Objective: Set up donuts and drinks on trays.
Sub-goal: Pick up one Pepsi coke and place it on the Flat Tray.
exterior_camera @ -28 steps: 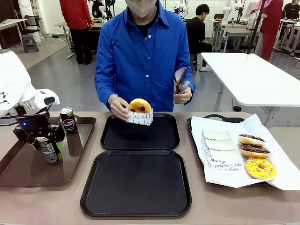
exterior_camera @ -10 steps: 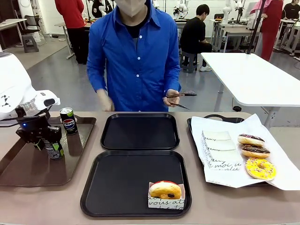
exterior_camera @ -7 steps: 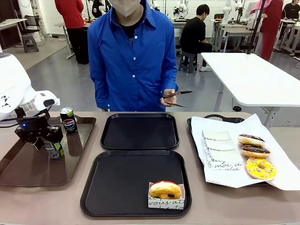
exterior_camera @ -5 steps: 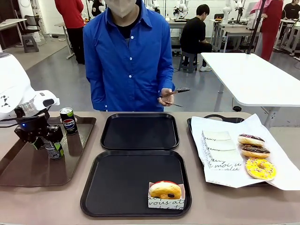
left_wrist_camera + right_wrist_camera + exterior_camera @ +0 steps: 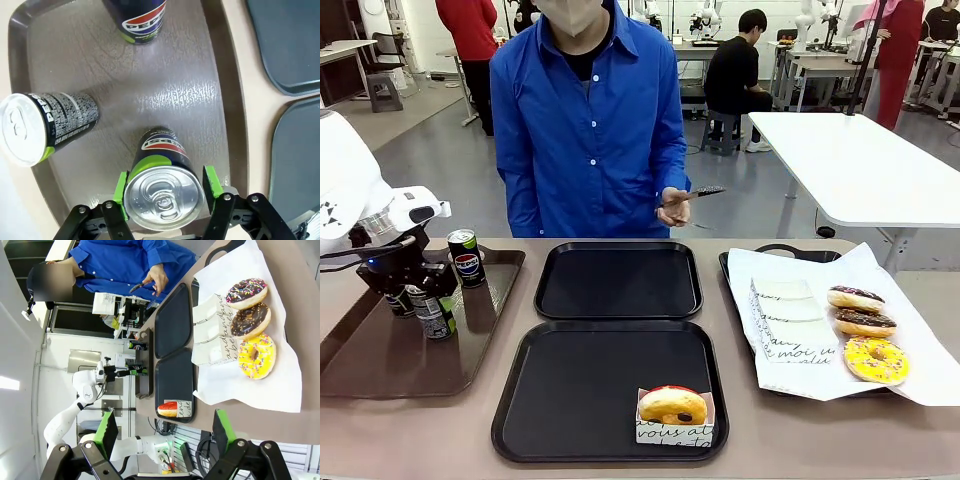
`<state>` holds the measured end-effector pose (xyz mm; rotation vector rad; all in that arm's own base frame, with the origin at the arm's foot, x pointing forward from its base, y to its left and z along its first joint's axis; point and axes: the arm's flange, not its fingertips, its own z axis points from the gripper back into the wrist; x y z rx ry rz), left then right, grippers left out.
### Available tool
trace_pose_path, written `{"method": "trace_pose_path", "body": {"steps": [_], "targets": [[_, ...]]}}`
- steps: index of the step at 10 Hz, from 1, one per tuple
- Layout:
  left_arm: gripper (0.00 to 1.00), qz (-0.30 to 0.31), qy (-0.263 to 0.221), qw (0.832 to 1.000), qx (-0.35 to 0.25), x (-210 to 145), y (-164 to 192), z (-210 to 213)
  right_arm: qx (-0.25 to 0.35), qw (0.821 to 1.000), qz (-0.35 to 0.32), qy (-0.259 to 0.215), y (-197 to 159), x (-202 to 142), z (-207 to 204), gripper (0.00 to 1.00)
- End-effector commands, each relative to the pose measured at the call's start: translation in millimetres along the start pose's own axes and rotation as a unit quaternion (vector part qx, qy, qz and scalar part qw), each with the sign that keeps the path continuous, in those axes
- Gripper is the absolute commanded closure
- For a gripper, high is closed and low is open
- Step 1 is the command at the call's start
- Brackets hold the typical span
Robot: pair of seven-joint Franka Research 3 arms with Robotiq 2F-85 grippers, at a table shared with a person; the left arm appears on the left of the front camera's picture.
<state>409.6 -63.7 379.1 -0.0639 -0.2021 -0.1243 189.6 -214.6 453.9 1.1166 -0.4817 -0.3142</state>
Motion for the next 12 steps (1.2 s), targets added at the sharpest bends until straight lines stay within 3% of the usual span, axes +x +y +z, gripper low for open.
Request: {"method": "trace_pose_path", "body": {"steps": [1, 2, 3, 4, 5, 6, 7, 8, 12], "targets": [[0.28, -0.005, -0.008, 1.0, -0.023, -3.3, 1.8, -7.3, 0.011, 1.0, 0.008, -0.003, 0.6, 2.8, 1.2, 0.0], [0.28, 0.001, 0.0, 1.0, -0.017, -2.6, 2.1, -8.5, 0.011, 1.0, 0.008, -0.003, 0.6, 2.8, 1.2, 0.0], [0.88, 0.0, 0.002, 1.0, -0.016, -2.1, 2.2, -7.9, 0.011, 1.0, 0.008, -0.003, 0.6, 2.8, 1.2, 0.0], [0.88, 0.007, 0.001, 1.0, -0.013, -2.1, 2.4, -7.1, 0.011, 1.0, 0.008, -0.003, 0.6, 2.8, 1.2, 0.0], [1.0, 0.012, -0.002, 1.0, -0.014, -3.0, 2.7, -6.0, 0.011, 1.0, 0.008, -0.003, 0.6, 2.8, 1.2, 0.0], [0.93, 0.011, -0.002, 1.0, -0.012, -3.9, 3.1, -4.5, 0.011, 1.0, 0.008, -0.003, 0.6, 2.8, 1.2, 0.0], [1.0, 0.011, -0.018, 1.0, 0.009, -7.0, 4.7, -2.3, 0.011, 1.0, 0.008, -0.003, 0.6, 2.8, 1.2, 0.0], [1.0, 0.015, -0.005, 0.999, 0.036, -18.8, 4.5, 5.4, 0.011, 1.0, 0.008, -0.003, 0.6, 2.8, 1.2, 0.0], [1.0, 0.002, 0.015, 1.0, 0.003, -104.7, 12.0, 90.8, 0.011, 1.0, 0.008, -0.003, 0.6, 2.8, 1.2, 0.0]]}}
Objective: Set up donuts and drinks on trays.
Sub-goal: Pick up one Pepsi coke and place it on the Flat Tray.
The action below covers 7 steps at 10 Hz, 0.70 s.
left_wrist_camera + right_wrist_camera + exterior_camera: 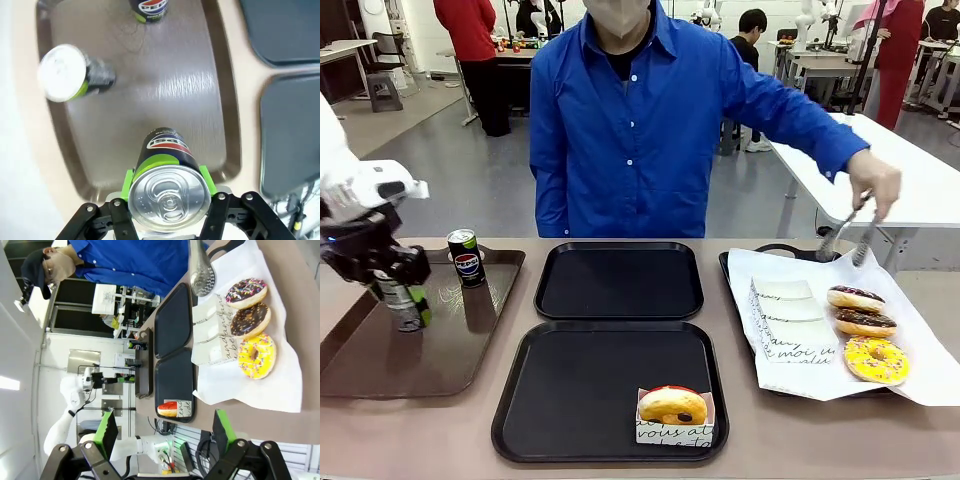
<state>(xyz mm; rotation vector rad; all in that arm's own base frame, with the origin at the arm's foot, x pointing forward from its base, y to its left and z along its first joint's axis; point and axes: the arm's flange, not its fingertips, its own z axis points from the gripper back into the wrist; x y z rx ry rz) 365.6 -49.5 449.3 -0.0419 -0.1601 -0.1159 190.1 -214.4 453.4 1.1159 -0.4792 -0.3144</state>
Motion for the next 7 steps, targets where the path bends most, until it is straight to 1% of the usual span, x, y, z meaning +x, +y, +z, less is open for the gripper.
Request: {"method": "trace_pose_path", "body": {"steps": [1, 2, 3, 4, 7], "targets": [[1.0, 0.004, -0.005, 1.0, -0.013, -87.5, 11.1, 25.0, 0.012, 1.0, 0.009, -0.004, 0.9, 2.5, 1.8, 0.0], [1.0, 0.007, -0.025, 0.999, -0.026, -95.8, 12.9, 37.8, 0.012, 1.0, 0.009, -0.004, 0.9, 2.5, 1.8, 0.0], [1.0, 0.022, -0.038, 0.997, -0.063, -105.2, 15.4, 49.2, 0.012, 1.0, 0.009, -0.004, 0.9, 2.5, 1.8, 0.0], [1.0, 0.008, -0.003, 1.0, -0.01, -36.6, 6.1, 55.7, 0.012, 1.0, 0.009, -0.004, 0.9, 2.5, 1.8, 0.0], [1.0, 0.008, -0.003, 1.0, -0.01, -36.6, 6.1, 55.7, 0.012, 1.0, 0.009, -0.004, 0.9, 2.5, 1.8, 0.0]]}}
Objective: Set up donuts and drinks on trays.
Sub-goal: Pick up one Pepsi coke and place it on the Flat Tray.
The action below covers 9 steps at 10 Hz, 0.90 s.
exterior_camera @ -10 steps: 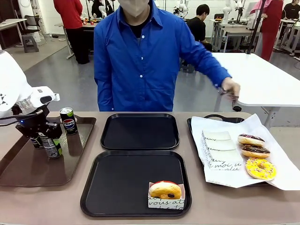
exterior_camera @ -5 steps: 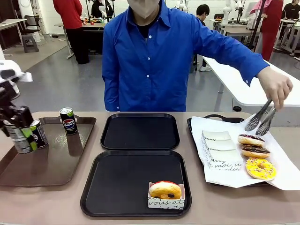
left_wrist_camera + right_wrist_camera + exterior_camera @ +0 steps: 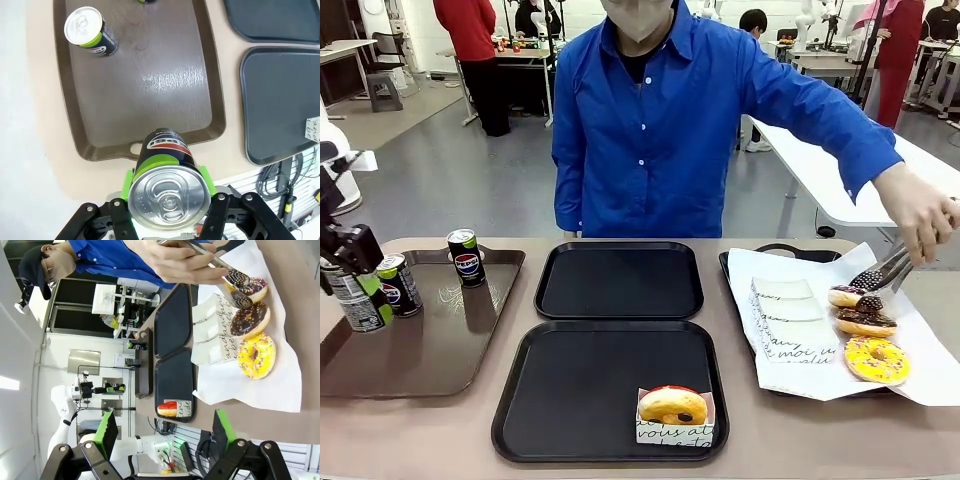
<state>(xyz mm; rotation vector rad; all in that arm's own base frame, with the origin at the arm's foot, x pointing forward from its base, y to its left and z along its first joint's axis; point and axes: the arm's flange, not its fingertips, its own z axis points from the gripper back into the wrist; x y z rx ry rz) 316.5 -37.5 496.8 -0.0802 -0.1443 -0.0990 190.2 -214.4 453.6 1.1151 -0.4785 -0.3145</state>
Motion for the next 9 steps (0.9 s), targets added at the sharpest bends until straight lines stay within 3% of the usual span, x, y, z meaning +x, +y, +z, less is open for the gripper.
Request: {"method": "trace_pose_path", "body": {"steps": [1, 3, 6, 9], "targets": [[0.42, 0.001, -0.006, 1.0, -0.002, -4.9, 0.9, 8.0, 0.013, 1.0, 0.009, -0.004, 0.8, 2.5, 1.8, 0.0], [0.42, -0.072, -0.029, 0.997, 0.017, -37.8, -51.7, -10.9, 0.013, 1.0, 0.009, -0.004, 0.8, 2.5, 1.8, 0.0], [0.42, -0.205, 0.058, 0.977, 0.017, -53.2, -163.7, -45.6, 0.013, 1.0, 0.009, -0.004, 0.8, 2.5, 1.8, 0.0], [0.42, -0.284, 0.061, 0.957, 0.009, -75.8, -231.9, -105.8, 0.013, 1.0, 0.009, -0.004, 0.8, 2.5, 1.8, 0.0]]}}
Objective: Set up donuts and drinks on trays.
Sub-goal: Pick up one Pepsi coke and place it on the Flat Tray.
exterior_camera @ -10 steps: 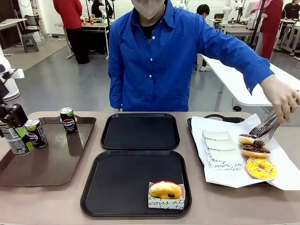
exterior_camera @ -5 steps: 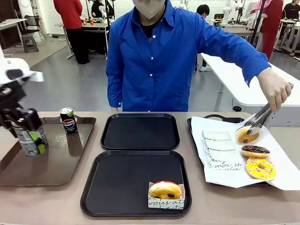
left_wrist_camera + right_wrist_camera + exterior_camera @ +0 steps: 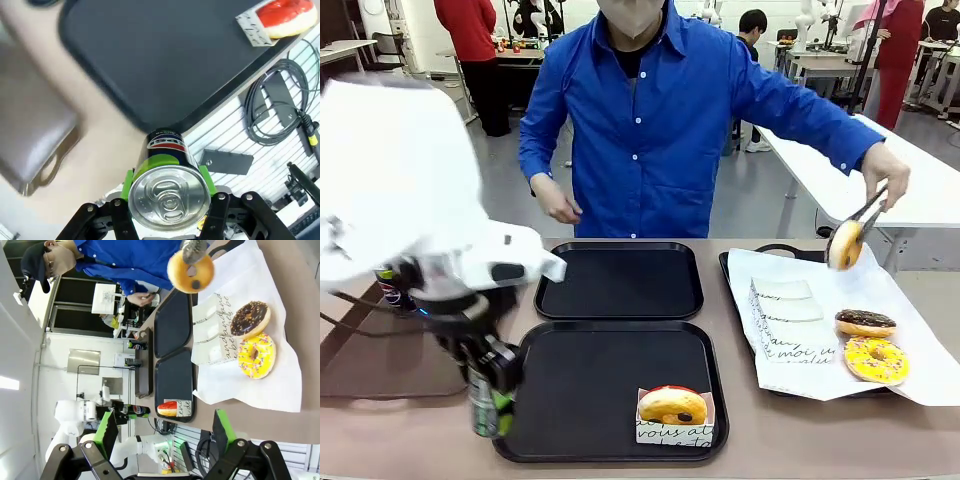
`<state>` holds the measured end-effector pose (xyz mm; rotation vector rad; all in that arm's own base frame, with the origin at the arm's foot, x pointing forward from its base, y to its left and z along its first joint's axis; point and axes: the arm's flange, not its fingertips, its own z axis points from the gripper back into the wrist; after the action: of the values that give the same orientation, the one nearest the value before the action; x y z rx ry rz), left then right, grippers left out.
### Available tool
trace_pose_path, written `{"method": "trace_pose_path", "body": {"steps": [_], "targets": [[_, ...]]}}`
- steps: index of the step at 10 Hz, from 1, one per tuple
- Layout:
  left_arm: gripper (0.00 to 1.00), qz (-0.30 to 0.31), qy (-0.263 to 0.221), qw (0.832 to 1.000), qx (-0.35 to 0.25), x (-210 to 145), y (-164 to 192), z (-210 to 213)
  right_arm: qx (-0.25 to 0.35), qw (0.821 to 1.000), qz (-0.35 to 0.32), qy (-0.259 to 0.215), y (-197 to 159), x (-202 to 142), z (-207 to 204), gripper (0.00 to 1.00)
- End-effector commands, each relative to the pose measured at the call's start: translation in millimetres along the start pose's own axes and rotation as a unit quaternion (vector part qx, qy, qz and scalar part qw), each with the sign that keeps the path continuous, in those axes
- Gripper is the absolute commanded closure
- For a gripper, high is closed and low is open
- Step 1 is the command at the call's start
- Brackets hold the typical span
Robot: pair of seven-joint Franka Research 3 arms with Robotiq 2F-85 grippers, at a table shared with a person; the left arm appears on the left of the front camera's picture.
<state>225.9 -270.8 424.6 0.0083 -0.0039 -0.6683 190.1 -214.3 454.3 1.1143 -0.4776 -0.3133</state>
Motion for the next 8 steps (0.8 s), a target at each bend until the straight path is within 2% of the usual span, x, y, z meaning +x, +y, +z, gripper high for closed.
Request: {"method": "trace_pose_path", "body": {"steps": [1, 4, 7, 8], "targets": [[0.42, -0.017, -0.028, 0.999, -0.013, 23.8, -4.9, -32.8, 0.013, 1.0, 0.008, -0.005, 0.1, 2.4, 1.6, 0.0], [0.42, -0.023, -0.063, 0.997, -0.049, 51.2, -13.3, -35.5, 0.013, 1.0, 0.008, -0.005, 0.1, 2.4, 1.6, 0.0], [0.42, -0.015, -0.068, 0.996, -0.06, 71.0, -7.0, -36.9, 0.013, 1.0, 0.008, -0.005, 0.1, 2.4, 1.6, 0.0], [0.38, -0.013, -0.068, 0.996, -0.061, 76.2, -5.2, -37.7, 0.013, 1.0, 0.008, -0.005, 0.1, 2.4, 1.6, 0.0]]}}
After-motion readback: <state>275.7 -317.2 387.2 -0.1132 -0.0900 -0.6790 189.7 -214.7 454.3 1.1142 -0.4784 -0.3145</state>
